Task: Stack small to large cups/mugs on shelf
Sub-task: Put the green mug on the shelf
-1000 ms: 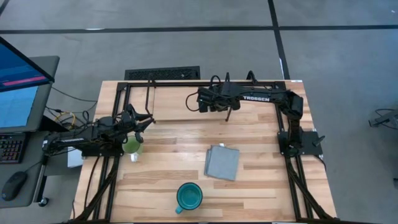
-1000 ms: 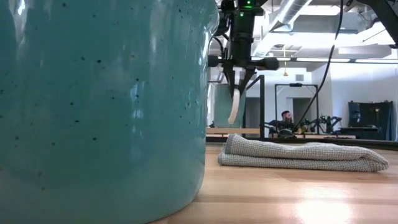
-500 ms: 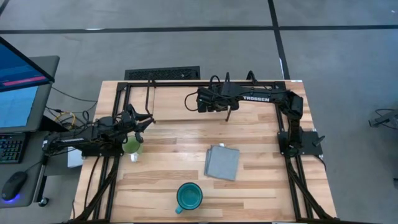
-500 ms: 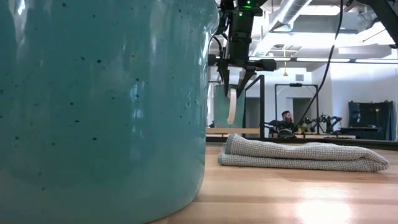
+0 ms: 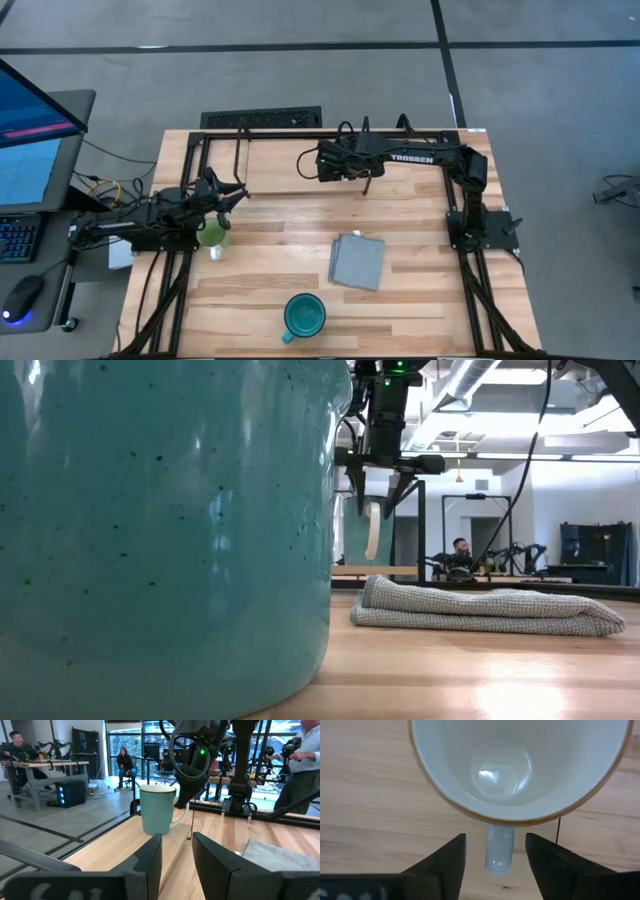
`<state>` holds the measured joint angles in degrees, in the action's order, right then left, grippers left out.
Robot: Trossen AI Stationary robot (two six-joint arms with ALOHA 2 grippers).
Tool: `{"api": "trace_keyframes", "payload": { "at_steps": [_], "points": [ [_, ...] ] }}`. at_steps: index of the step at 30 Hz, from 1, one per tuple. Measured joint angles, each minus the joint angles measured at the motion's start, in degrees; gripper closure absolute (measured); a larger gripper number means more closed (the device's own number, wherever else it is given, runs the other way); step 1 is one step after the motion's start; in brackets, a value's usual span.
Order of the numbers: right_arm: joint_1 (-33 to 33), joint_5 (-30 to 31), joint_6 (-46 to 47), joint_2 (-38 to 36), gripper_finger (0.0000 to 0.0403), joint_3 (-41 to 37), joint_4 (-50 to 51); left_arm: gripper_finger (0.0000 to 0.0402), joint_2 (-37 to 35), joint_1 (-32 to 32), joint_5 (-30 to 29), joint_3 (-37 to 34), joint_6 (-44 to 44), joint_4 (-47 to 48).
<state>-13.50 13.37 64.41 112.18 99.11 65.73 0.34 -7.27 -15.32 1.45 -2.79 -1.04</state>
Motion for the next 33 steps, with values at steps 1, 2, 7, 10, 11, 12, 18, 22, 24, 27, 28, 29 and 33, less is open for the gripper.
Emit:
{"api": "trace_keyframes", "payload": {
  "at_steps": [1,2,7,10,11,12,18,22,24,27,28,29,33],
  "points": [
    [0.01,-0.02,-0.09,0.00,0.0172,0.00,0.00,0.0304,0.00,0.00,-0.01,0.00,0.00,0.00],
    [0.03,-0.14,-0.27,0.00,0.0171,0.00,-0.01,0.0304,0.00,0.00,-0.01,0.00,0.00,0.00],
    [0.73,-1.93,-1.92,0.00,0.0170,0.02,0.02,0.0304,0.00,0.00,0.16,0.00,0.00,0.02],
    [1.16,-1.68,-2.07,0.00,0.0170,0.02,0.02,0.0304,0.00,0.02,1.42,-0.02,0.00,0.09],
    [1.16,-1.71,-2.40,0.00,0.0170,0.02,0.02,0.0304,0.00,0.02,1.45,-0.02,0.00,0.11],
    [1.16,-1.81,-2.79,0.00,0.0170,0.02,0.02,0.0304,0.00,0.02,1.45,-0.02,0.00,0.11],
    [1.10,-5.83,-2.27,0.00,0.0170,0.03,0.87,0.0304,0.00,0.02,1.45,-0.02,0.00,0.11],
    [1.14,-7.93,-0.91,0.00,0.0170,0.04,4.89,0.0304,0.00,0.02,1.50,-0.02,0.00,0.11],
    [1.24,-10.77,-0.53,0.00,0.0170,0.04,6.61,0.0304,0.00,0.00,1.50,-0.02,0.00,0.11],
    [1.86,-17.32,-3.04,-0.02,0.0170,0.04,7.13,0.0304,0.00,0.02,1.50,-0.02,0.00,0.11],
    [2.32,-19.84,-4.17,-0.02,0.0170,0.13,7.22,0.0304,0.00,0.02,1.50,-0.02,0.00,0.11],
    [2.87,-22.23,-5.82,-0.02,0.0170,0.55,7.53,0.0304,0.00,0.00,1.50,-0.02,0.00,0.11],
    [5.34,-28.72,-13.79,-0.02,0.0170,4.77,7.50,0.0304,0.00,0.00,1.52,-0.02,0.00,0.11]
  ]
}}
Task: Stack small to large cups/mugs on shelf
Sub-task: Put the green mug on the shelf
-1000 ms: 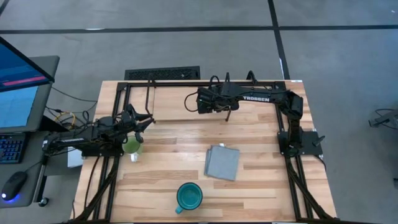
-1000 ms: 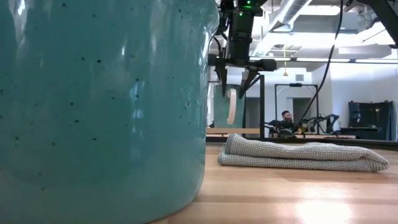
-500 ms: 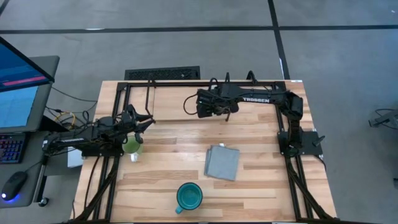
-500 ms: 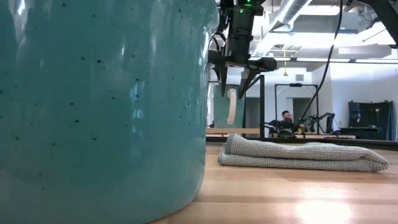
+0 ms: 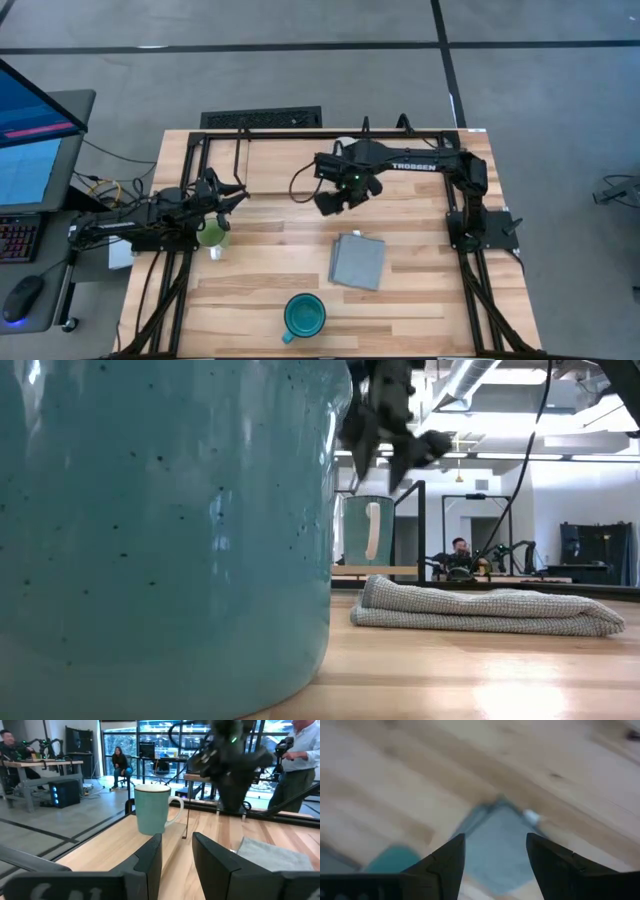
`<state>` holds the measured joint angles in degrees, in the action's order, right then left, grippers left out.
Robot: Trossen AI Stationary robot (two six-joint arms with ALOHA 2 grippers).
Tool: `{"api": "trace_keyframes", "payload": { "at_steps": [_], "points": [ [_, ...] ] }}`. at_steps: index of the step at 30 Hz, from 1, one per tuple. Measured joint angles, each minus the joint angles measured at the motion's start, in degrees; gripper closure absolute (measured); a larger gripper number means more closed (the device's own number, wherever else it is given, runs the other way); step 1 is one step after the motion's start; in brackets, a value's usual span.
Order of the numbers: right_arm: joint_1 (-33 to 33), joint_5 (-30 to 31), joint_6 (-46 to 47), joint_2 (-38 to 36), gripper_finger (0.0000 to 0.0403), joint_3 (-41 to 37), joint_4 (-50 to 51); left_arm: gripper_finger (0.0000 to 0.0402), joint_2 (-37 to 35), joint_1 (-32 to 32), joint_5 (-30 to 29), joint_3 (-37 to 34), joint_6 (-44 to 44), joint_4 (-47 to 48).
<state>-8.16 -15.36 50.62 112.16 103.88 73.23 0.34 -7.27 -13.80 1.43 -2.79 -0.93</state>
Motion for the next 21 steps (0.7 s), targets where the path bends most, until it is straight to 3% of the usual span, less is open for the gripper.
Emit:
{"api": "trace_keyframes", "payload": {
  "at_steps": [4,10,13,21],
  "points": [
    [2.12,2.45,-5.08,0.00,0.0170,7.64,-0.56,0.0304,0.00,0.00,0.70,0.00,0.00,0.04],
    [4.16,17.51,-14.57,-0.11,0.0170,21.24,-4.08,0.0304,0.02,0.01,1.59,0.00,-0.02,0.08],
    [5.03,22.27,-22.46,-0.11,0.0170,26.27,-4.49,0.0304,0.01,0.02,1.60,-0.02,-0.53,-0.03],
    [8.65,22.87,-42.82,-0.66,0.0170,30.83,-2.24,0.0304,0.00,0.00,1.57,-0.02,-4.87,-0.13]
  ]
}}
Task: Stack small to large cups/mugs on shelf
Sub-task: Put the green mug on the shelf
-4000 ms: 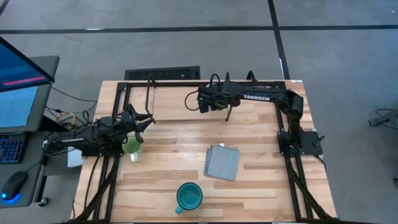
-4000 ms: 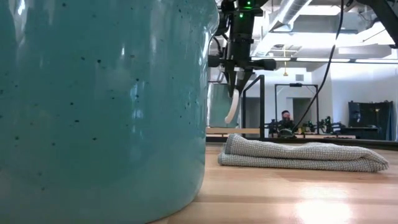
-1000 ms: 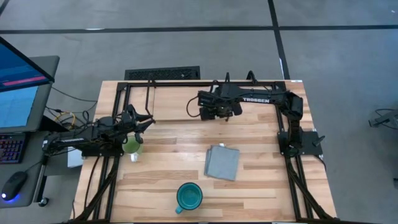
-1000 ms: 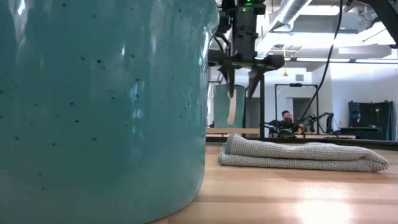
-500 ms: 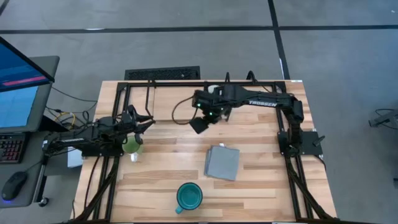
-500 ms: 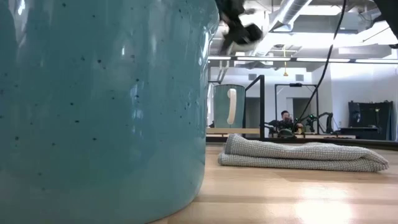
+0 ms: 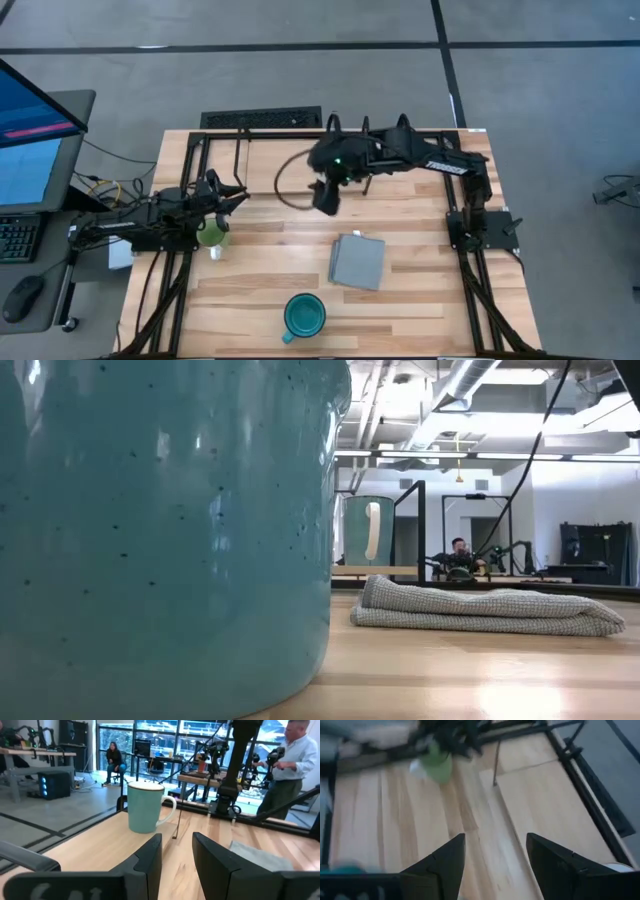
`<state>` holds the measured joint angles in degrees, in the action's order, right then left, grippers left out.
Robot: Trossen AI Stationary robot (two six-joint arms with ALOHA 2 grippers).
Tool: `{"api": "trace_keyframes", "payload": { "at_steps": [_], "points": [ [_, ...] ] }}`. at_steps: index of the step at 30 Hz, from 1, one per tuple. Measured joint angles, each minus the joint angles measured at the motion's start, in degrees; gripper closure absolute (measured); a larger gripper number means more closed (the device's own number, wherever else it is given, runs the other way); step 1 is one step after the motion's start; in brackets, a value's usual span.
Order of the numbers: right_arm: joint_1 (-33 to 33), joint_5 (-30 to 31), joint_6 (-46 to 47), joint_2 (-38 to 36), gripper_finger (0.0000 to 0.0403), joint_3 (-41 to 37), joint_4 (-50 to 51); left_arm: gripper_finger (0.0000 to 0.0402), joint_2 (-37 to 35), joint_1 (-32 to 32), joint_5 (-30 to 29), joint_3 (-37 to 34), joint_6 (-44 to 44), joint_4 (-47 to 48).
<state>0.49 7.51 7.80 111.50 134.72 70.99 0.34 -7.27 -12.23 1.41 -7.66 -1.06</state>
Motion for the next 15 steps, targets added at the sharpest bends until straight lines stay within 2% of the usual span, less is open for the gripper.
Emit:
{"api": "trace_keyframes", "payload": {
  "at_steps": [5,10,13,15],
  "points": [
    [1.83,-0.45,-3.88,-0.61,0.0170,0.00,7.70,0.0304,0.01,0.00,-0.01,0.00,-3.31,-0.06],
    [2.26,-7.84,-3.54,-1.04,0.0170,-0.02,17.58,0.0304,0.00,0.01,-0.02,0.00,-2.94,-0.09],
    [3.17,-11.78,-5.02,-1.02,0.0170,-0.04,18.62,0.0304,0.01,0.00,-0.04,0.00,-2.89,-0.11],
    [4.26,-12.18,-6.19,-1.22,0.0173,-0.04,18.09,0.0304,0.00,0.00,-0.26,0.00,-2.94,-0.11]
  ]
}}
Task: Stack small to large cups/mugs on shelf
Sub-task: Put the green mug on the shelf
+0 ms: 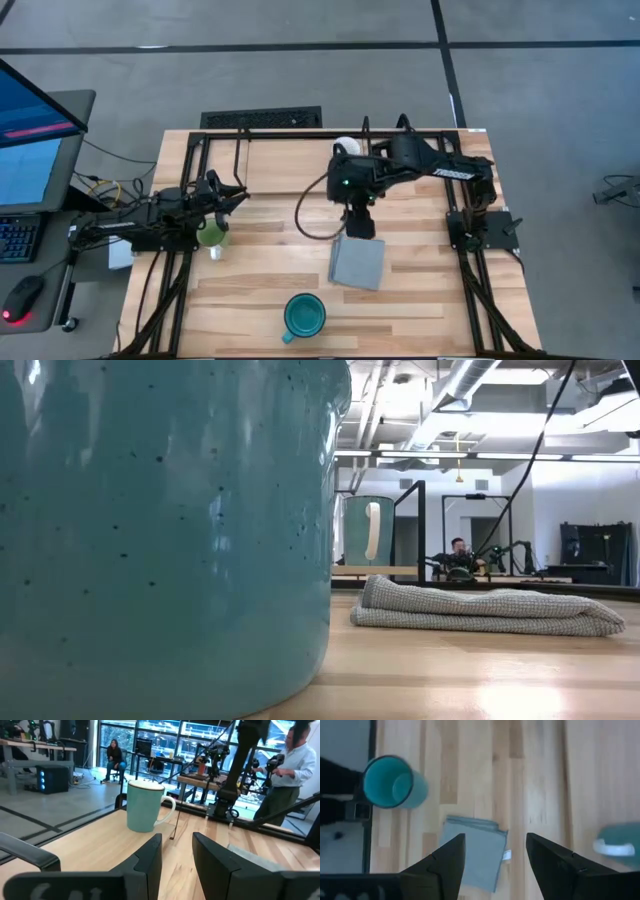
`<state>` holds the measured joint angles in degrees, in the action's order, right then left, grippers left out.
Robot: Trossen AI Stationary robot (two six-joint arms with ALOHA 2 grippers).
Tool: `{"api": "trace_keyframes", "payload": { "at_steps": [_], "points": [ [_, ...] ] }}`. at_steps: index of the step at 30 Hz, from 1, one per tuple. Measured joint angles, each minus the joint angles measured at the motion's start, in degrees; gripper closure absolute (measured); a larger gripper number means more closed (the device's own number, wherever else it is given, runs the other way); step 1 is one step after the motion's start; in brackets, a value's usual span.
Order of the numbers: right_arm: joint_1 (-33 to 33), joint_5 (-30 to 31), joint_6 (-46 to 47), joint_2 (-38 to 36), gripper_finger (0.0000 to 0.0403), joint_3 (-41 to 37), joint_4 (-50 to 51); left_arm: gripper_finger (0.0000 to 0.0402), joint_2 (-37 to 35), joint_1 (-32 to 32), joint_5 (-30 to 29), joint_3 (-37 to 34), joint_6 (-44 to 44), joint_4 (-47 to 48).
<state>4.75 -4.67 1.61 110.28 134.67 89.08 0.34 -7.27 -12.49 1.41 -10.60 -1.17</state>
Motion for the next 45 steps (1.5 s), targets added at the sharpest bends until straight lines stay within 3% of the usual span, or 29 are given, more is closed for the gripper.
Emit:
{"api": "trace_keyframes", "payload": {
  "at_steps": [10,15,32,45],
  "points": [
    [2.80,2.88,-1.69,-4.61,0.0201,-0.47,-1.39,0.0304,0.02,0.00,-0.28,-0.02,-2.85,-0.26],
    [3.26,6.51,-1.68,-10.13,0.0215,-6.05,-5.46,0.0304,0.00,0.02,-0.35,-0.09,-3.01,-1.03],
    [2.59,6.88,5.01,-34.53,0.0230,-48.81,-41.12,0.0304,0.00,0.05,-0.19,-0.13,-5.17,-2.45],
    [2.48,15.80,10.44,-49.70,0.0230,-76.07,-64.83,0.0304,0.00,0.07,-0.31,-0.02,-3.62,-2.43]
  ]
}}
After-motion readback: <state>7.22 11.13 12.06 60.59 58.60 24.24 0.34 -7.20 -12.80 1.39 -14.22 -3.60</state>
